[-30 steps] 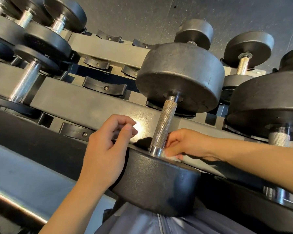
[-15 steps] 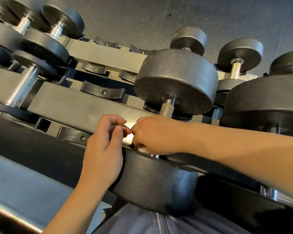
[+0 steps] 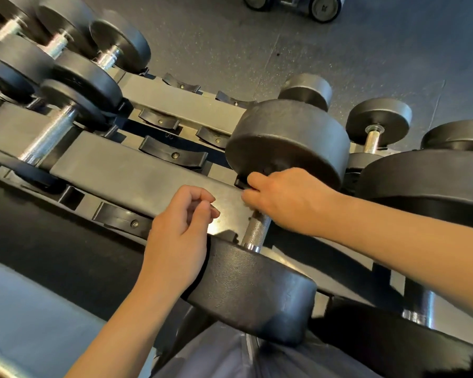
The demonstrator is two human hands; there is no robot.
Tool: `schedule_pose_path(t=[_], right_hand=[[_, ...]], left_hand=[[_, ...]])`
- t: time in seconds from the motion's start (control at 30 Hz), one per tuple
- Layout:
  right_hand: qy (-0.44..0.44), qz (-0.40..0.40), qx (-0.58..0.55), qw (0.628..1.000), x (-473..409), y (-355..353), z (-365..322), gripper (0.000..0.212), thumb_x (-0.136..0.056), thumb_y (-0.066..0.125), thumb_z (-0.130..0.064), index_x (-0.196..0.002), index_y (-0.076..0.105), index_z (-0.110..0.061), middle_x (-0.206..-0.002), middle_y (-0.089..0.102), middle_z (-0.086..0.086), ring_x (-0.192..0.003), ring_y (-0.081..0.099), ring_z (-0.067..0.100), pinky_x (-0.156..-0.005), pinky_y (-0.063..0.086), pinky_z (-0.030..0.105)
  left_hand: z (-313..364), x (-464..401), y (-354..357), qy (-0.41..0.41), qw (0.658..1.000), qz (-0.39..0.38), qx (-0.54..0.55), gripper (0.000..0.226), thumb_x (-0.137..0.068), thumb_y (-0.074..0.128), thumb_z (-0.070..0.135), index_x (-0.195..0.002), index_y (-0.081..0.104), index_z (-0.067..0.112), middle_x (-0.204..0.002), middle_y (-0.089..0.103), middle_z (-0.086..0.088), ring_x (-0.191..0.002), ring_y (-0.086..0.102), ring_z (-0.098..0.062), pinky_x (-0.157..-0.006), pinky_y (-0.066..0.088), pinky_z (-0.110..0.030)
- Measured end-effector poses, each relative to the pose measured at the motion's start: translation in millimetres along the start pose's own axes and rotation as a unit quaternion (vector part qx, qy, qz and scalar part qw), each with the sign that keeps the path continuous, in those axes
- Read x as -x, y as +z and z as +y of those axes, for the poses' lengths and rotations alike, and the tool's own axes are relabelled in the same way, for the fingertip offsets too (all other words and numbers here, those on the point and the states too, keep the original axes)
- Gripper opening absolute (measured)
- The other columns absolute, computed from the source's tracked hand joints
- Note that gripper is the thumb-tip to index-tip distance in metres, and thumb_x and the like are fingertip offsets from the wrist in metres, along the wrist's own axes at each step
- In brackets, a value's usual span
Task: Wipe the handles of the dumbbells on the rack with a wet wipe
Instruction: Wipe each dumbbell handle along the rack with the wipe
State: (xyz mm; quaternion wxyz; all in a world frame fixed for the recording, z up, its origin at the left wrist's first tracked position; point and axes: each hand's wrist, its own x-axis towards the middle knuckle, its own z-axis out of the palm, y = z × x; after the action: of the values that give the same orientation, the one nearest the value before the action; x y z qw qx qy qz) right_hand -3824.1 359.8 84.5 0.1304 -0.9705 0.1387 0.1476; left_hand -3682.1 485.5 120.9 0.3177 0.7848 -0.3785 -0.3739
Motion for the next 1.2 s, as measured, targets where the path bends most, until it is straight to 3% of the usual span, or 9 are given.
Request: schedule_pose_path(t=[0.1, 0.2, 0.33, 0.53, 0.7, 0.9, 1.0, 1.13, 1.2], right_hand=[[-0.030, -0.010, -0.062, 0.998, 1.1, 2.1, -12.2, 0.030, -0.098, 0.043, -0.031, -0.122, 0.057, -0.020, -0.114, 0.045, 0.002, -0.086, 0.055, 0.017, -0.073, 0.047, 0.030], [0.058, 0.016, -0.117, 0.991, -2.0, 6.0, -8.8, 0.038, -0.099, 0.036, -0.045, -0.117, 0.057, -0.019, -0.108, 0.050, 0.002, -0.083, 0.054, 0.017, -0.069, 0.045, 0.029], [0.140, 0.064, -0.076, 0.985, -8.2, 14.8, -9.4, 0.023, -0.099, 0.043, -0.027, -0.118, 0.052, -0.018, -0.105, 0.056, 0.004, -0.087, 0.060, 0.023, -0.065, 0.044, 0.031], [-0.013, 0.006, -0.202, 0.979, 10.3, 7.0, -29.5, 0.016, -0.097, 0.047, -0.024, -0.107, 0.058, -0.018, -0.103, 0.059, 0.002, -0.091, 0.059, 0.020, -0.077, 0.049, 0.035], [0.130, 0.045, -0.025, 0.990, 11.4, -0.1, 5.8, 0.035, -0.096, 0.046, -0.014, -0.131, 0.040, -0.014, -0.123, 0.046, 0.008, -0.089, 0.062, 0.023, -0.064, 0.045, 0.028], [0.192, 0.079, -0.118, 0.971, 4.3, 13.5, 6.8, 0.024, -0.099, 0.045, -0.022, -0.122, 0.048, -0.017, -0.114, 0.055, 0.004, -0.084, 0.062, 0.020, -0.069, 0.051, 0.029], [0.125, 0.115, -0.241, 0.956, 11.4, 21.6, -0.7, 0.019, -0.099, 0.046, -0.025, -0.107, 0.061, -0.017, -0.102, 0.063, 0.000, -0.088, 0.061, 0.017, -0.080, 0.052, 0.036], [-0.037, 0.017, -0.366, 0.930, 18.9, 17.7, -24.6, 0.019, -0.097, 0.051, -0.024, -0.099, 0.067, -0.013, -0.093, 0.066, -0.001, -0.085, 0.060, 0.010, -0.081, 0.049, 0.029], [-0.031, 0.027, -0.331, 0.943, 19.4, 15.6, -15.5, 0.019, -0.096, 0.053, -0.023, -0.106, 0.066, -0.015, -0.099, 0.066, 0.000, -0.088, 0.062, 0.012, -0.081, 0.050, 0.028]], left_hand=[[0.3, 0.0, 0.3, 0.001, 1.000, -0.002, -0.013, 0.014, -0.096, 0.045, 0.022, -0.095, 0.057, 0.028, -0.085, 0.065, 0.013, -0.085, 0.061, 0.001, -0.076, 0.044, -0.017], [0.7, 0.7, 0.0, 0.000, 1.000, -0.001, -0.010, 0.015, -0.096, 0.046, 0.021, -0.093, 0.058, 0.028, -0.083, 0.065, 0.013, -0.084, 0.060, 0.002, -0.075, 0.044, -0.016], [1.4, 0.7, 0.0, -0.001, 1.000, -0.001, -0.005, 0.016, -0.095, 0.046, 0.020, -0.090, 0.058, 0.030, -0.083, 0.066, 0.013, -0.084, 0.061, 0.001, -0.075, 0.044, -0.015], [-1.6, -0.5, -1.5, 0.006, 1.000, -0.009, -0.003, 0.016, -0.096, 0.047, 0.019, -0.092, 0.060, 0.027, -0.084, 0.066, 0.012, -0.085, 0.061, 0.001, -0.074, 0.044, -0.010], [-1.8, -1.4, -0.6, 0.005, 1.000, -0.015, 0.002, 0.018, -0.096, 0.048, 0.017, -0.090, 0.061, 0.027, -0.081, 0.067, 0.012, -0.084, 0.061, 0.002, -0.070, 0.042, -0.003], [-1.4, -1.7, -0.3, 0.008, 1.000, -0.019, 0.008, 0.016, -0.095, 0.048, 0.017, -0.090, 0.061, 0.026, -0.082, 0.067, 0.010, -0.085, 0.061, 0.003, -0.071, 0.042, -0.003], [-2.0, -1.5, -0.7, 0.013, 1.000, -0.025, -0.001, 0.016, -0.096, 0.049, 0.017, -0.091, 0.061, 0.026, -0.084, 0.067, 0.009, -0.085, 0.061, 0.003, -0.071, 0.042, -0.003], [-2.3, -2.3, -1.2, 0.021, 0.999, -0.030, -0.009, 0.015, -0.096, 0.048, 0.016, -0.091, 0.061, 0.024, -0.084, 0.068, 0.008, -0.086, 0.061, 0.001, -0.071, 0.041, -0.003], [-1.5, -2.2, -0.9, 0.023, 0.999, -0.030, -0.006, 0.017, -0.096, 0.048, 0.016, -0.090, 0.061, 0.024, -0.083, 0.068, 0.009, -0.086, 0.061, 0.001, -0.070, 0.041, -0.002]])
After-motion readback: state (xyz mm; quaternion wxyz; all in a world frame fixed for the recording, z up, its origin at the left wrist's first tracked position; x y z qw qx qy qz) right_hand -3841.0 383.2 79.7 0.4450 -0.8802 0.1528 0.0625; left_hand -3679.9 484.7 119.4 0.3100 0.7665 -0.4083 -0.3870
